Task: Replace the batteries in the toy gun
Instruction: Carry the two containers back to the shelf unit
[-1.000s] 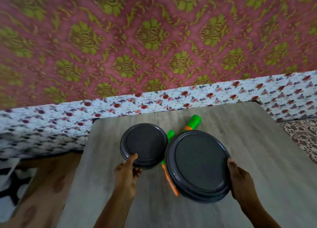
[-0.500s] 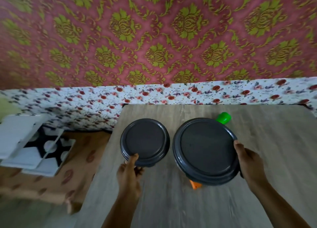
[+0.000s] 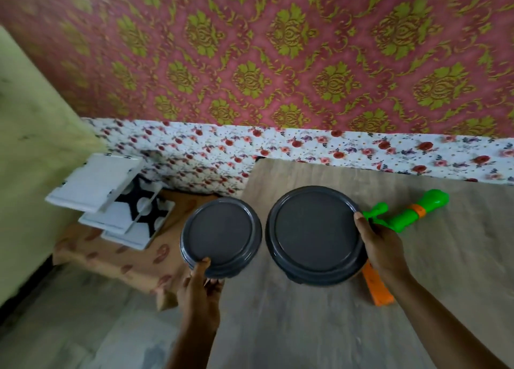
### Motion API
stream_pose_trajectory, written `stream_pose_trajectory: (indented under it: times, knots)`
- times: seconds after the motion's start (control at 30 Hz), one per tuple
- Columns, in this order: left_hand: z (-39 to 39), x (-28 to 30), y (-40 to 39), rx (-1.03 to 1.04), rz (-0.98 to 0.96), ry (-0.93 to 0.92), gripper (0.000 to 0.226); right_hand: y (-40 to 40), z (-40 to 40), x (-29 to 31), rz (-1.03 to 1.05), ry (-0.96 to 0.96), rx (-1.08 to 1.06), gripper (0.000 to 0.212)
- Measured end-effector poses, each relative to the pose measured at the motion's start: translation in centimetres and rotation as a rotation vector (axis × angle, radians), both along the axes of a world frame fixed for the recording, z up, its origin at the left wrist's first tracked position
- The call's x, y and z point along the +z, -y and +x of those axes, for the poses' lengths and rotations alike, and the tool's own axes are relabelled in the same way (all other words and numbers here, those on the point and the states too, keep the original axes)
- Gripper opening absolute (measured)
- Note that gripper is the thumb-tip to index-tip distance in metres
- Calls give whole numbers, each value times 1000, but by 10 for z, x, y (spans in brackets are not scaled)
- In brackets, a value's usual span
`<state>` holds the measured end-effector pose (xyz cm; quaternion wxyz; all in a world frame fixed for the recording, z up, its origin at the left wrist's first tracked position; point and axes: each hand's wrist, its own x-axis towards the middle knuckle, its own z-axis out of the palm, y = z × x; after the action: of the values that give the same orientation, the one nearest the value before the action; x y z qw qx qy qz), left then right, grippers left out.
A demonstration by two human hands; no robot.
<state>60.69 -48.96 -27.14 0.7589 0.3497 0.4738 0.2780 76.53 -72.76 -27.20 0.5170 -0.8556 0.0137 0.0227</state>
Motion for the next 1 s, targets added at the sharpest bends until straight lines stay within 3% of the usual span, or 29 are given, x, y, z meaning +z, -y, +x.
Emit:
stream_pose_trajectory:
  times: [0.13, 0.27, 0.53, 0.77, 0.9, 0.97, 1.0]
  knots:
    - [-42, 3, -65, 11, 0, 10, 5, -70, -18, -2, -48, 14, 41, 60]
    - [-87, 11, -142, 76, 26, 50, 21, -151, -50, 3, -28, 13, 62, 60]
    - [-195, 45, -279, 190, 14, 85, 16, -313, -144, 26, 64, 8, 142, 60]
    - [-243, 47, -354, 268, -1, 88, 10, -394, -182, 26, 110, -24, 218, 51]
    - [-245, 40, -386, 297, -45, 104, 8, -436, -179, 23, 251, -227, 236, 32]
    - [-238, 37, -406, 286, -67, 126, 8, -456, -175, 16, 253, -347, 245, 38]
    - [-233, 36, -416, 284, -74, 130, 9, -465, -171, 11, 253, -370, 221, 51]
